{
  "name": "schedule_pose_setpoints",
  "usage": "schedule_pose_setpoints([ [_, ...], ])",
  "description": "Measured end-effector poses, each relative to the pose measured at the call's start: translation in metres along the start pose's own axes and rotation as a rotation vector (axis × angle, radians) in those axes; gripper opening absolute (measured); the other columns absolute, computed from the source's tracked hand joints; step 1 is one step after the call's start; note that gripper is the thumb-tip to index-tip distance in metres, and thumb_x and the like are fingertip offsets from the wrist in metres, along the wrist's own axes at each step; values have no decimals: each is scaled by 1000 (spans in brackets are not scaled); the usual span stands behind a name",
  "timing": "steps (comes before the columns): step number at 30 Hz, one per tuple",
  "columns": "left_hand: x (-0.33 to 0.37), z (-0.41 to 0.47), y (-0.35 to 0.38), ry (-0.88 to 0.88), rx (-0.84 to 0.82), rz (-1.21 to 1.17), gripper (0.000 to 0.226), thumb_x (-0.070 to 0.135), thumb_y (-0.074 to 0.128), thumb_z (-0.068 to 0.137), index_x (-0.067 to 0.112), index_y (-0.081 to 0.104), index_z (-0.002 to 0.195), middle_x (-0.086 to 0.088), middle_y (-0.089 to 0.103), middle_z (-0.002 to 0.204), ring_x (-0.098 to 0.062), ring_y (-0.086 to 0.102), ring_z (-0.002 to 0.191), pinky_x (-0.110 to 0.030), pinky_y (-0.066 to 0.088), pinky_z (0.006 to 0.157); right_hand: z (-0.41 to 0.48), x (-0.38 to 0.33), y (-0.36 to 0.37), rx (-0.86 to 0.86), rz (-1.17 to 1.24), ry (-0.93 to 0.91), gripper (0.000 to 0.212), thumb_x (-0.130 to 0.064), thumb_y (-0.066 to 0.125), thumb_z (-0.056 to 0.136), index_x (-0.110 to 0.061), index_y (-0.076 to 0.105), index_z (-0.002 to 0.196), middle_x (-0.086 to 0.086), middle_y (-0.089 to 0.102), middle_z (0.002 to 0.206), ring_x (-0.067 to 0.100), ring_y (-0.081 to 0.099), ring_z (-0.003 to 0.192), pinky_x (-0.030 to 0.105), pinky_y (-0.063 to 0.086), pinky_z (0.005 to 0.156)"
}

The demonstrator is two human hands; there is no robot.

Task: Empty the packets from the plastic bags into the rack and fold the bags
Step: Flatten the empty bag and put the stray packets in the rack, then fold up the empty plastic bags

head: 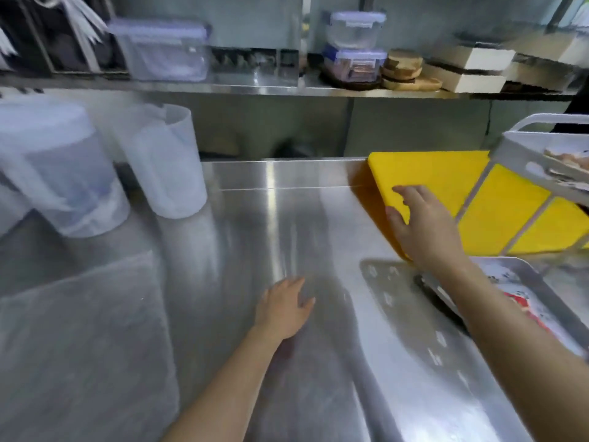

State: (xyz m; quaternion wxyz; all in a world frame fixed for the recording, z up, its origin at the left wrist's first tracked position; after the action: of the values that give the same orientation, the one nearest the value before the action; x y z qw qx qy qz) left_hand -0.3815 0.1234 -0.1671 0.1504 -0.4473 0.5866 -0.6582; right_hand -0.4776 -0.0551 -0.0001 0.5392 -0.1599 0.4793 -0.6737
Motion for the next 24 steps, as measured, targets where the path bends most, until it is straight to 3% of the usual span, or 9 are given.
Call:
schedule_pose_setpoints([
  [5, -101, -56, -54, -269, 201, 35, 55, 47, 42, 92, 24, 37, 142, -2, 42, 147, -22, 38, 134, -32, 25, 110, -30, -84, 115, -531, 106, -46, 45, -29, 50, 91, -4, 43, 127, 19, 51, 126, 37, 48, 116, 41, 40, 92],
  [10, -196, -138, -86, -663, 394, 110, 50, 42, 46, 90, 20, 46, 135, -8, 51, 137, -25, 44, 128, -35, 28, 108, -75, -162, 188, -855, 273, -33, 58, -29, 55, 89, -3, 35, 136, 21, 43, 140, 35, 40, 129, 38, 33, 105],
  [14, -255, -203, -101, -1054, 449, 31, 60, 39, 54, 86, 13, 38, 137, -18, 42, 140, -33, 37, 132, -44, 26, 110, -101, -212, 212, -976, 419, 37, 49, -24, 58, 88, 0, 45, 129, 20, 53, 132, 33, 48, 123, 31, 36, 98],
  [17, -285, -239, -103, -1299, 421, -137, 73, 43, 62, 79, 8, 32, 135, -19, 36, 141, -35, 33, 132, -46, 28, 109, -115, -238, 221, -1007, 518, 108, 36, -21, 60, 86, -3, 53, 116, 16, 61, 109, 29, 57, 102, 28, 40, 79],
  [19, -295, -253, -102, -1374, 399, -201, 82, 49, 69, 72, 7, 34, 133, -20, 36, 141, -36, 32, 132, -46, 29, 107, -122, -252, 229, -1032, 608, 172, 28, -17, 62, 83, -7, 55, 108, 10, 60, 99, 26, 58, 92, 32, 45, 78],
  [21, -297, -254, -104, -1379, 380, -223, 87, 50, 74, 65, 7, 37, 131, -20, 38, 138, -37, 35, 130, -47, 31, 105, -127, -262, 239, -1035, 655, 224, 27, -16, 64, 80, -8, 54, 104, 11, 63, 105, 30, 60, 96, 34, 49, 81],
  [24, -310, -242, -97, -1345, 372, -451, 96, 51, 81, 46, 1, 49, 120, -22, 51, 125, -38, 52, 115, -43, 44, 99, -128, -267, 247, -1041, 637, 276, 29, -16, 63, 77, -4, 53, 102, 15, 62, 99, 30, 62, 89, 27, 46, 64],
])
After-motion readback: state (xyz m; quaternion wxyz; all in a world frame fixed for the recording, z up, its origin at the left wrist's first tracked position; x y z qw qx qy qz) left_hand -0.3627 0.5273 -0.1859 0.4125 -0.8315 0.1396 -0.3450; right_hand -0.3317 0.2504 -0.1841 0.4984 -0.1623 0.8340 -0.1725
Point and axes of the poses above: each hand's wrist, its own z-axis towards the middle knuckle, its own y-axis out of the palm, x = y × z, the point moved 2 cm from there along z, towards the middle knuckle
